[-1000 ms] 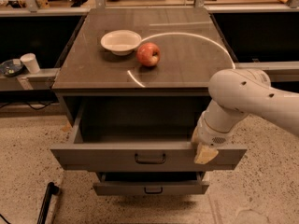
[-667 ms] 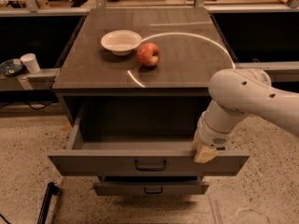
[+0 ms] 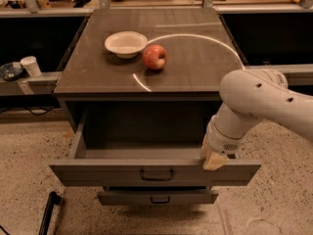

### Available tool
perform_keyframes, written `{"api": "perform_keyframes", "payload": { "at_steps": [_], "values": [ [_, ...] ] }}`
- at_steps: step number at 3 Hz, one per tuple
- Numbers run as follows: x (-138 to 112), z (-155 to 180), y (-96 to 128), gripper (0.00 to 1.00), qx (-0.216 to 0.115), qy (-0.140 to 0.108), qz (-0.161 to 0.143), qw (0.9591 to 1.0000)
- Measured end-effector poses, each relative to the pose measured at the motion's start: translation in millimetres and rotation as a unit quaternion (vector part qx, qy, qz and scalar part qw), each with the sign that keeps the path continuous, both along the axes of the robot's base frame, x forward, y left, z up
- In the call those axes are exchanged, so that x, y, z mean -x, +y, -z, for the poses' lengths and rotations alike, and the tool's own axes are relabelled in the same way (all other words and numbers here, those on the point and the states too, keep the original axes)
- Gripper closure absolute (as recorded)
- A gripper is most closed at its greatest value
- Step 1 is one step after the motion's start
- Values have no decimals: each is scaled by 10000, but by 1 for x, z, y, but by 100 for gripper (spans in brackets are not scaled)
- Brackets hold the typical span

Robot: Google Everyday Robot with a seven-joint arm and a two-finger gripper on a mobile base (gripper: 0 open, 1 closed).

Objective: Open top drawer

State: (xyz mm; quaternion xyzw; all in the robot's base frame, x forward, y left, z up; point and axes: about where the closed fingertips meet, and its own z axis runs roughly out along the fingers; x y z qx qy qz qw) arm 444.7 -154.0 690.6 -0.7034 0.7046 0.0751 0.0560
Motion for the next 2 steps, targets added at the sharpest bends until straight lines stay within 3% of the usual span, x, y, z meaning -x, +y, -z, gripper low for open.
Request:
{"api": "perform_keyframes", "payload": {
  "at_steps": [1,2],
  "values": [
    [3,-14,7,69,-18,-148,-118,9998],
    [-1,-35,16,56,35,-385,-283,9989]
  ]
}}
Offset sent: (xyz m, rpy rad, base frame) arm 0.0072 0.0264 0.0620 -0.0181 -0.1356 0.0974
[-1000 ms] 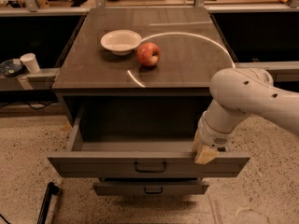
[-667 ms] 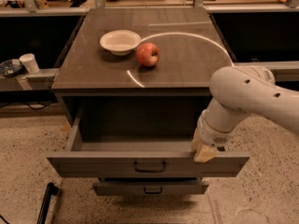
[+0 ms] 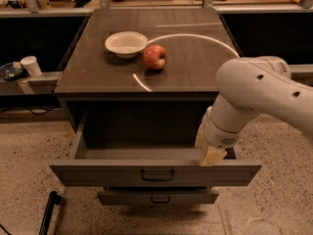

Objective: Open top drawer

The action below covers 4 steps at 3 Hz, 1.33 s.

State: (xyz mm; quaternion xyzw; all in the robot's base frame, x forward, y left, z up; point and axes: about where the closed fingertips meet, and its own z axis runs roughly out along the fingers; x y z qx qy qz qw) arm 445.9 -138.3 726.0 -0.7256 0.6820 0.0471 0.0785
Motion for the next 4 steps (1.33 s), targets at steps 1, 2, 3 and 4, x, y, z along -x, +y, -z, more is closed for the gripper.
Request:
{"api": "perform_keyframes", "payload": {
  "at_steps": [1,2,3,4],
  "values": [
    [-20,1,-9,79,120,-121,108,9998],
    [-42,24,-28,100,66,-133,351,9993],
    [-53,41,-39,100,33,-86,497,9987],
    [-57,60,-45,81,-10,81,579,9983]
  ]
}}
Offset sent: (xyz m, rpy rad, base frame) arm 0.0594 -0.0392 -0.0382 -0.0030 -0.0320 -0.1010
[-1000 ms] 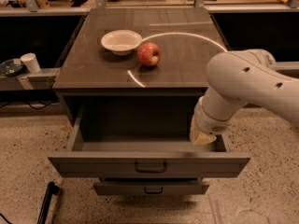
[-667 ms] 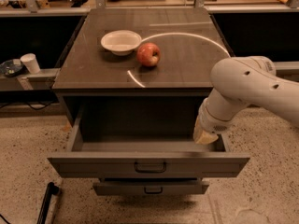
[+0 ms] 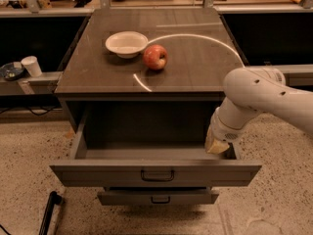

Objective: Open top drawer

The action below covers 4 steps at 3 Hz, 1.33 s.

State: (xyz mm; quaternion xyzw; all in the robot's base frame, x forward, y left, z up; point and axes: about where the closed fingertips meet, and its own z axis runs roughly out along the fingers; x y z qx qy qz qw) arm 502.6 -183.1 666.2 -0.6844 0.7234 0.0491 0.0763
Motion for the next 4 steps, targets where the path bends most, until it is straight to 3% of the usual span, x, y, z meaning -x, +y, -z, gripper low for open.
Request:
{"api": "perform_keyframes", "payload": {
  "at_steps": [1,2,3,4],
  "values": [
    [0,9,-2,57,-4,112,30,9999],
    [0,9,-2,28,-4,113,30,9999],
    [0,9,-2,5,-4,113,30,9999],
    [0,9,-2,0,-7,114,29,9999]
  ]
}}
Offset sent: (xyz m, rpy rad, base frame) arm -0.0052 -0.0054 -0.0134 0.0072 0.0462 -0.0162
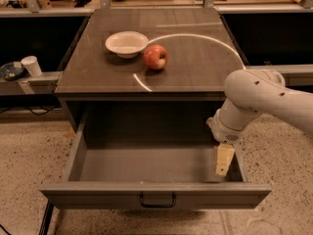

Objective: Open top drawer

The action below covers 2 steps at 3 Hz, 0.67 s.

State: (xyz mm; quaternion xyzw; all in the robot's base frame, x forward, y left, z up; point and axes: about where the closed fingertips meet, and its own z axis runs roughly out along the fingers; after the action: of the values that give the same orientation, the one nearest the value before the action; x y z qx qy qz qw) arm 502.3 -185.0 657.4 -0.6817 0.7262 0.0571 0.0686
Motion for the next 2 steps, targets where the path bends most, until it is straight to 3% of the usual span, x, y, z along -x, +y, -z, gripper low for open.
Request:
{"api": "perform_keyframes", "payload": {
  "at_steps": [1,2],
  "values": [
    [0,0,0,0,-21,7,1,10000],
    [4,-16,-2,0,-135,-139,-34,9998]
  ]
}}
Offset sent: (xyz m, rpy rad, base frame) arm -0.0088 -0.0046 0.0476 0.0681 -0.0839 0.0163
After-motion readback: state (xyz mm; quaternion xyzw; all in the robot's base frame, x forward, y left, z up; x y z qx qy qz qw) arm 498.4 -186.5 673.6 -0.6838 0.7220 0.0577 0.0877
